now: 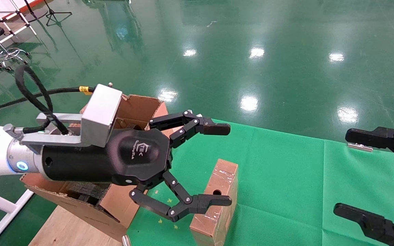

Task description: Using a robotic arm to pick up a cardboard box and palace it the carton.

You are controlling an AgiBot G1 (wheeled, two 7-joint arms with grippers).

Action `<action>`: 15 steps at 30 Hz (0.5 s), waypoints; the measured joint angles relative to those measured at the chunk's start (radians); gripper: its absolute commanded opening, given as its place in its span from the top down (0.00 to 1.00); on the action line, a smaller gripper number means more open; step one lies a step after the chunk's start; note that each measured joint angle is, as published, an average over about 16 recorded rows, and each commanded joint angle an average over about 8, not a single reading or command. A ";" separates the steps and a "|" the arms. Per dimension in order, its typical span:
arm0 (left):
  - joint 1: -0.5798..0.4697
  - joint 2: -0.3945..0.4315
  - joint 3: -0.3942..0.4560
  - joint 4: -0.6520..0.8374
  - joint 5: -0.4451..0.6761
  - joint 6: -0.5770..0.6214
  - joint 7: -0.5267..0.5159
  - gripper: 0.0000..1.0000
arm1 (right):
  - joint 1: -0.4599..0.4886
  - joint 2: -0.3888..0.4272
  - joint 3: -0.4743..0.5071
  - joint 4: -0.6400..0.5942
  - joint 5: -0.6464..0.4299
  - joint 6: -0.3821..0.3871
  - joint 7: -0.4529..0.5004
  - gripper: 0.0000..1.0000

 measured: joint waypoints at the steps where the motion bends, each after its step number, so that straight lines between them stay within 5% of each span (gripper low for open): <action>1: 0.000 0.000 0.000 0.000 0.000 0.000 0.000 0.00 | 0.000 0.000 0.000 0.000 0.000 0.000 0.000 0.00; 13: 0.000 0.000 0.000 0.000 0.000 0.000 0.000 0.00 | 0.000 0.000 0.000 0.000 0.000 0.000 0.000 0.00; 15: 0.000 0.000 0.000 0.000 0.000 0.000 0.000 0.00 | 0.000 0.000 0.000 0.000 0.000 0.000 0.000 0.09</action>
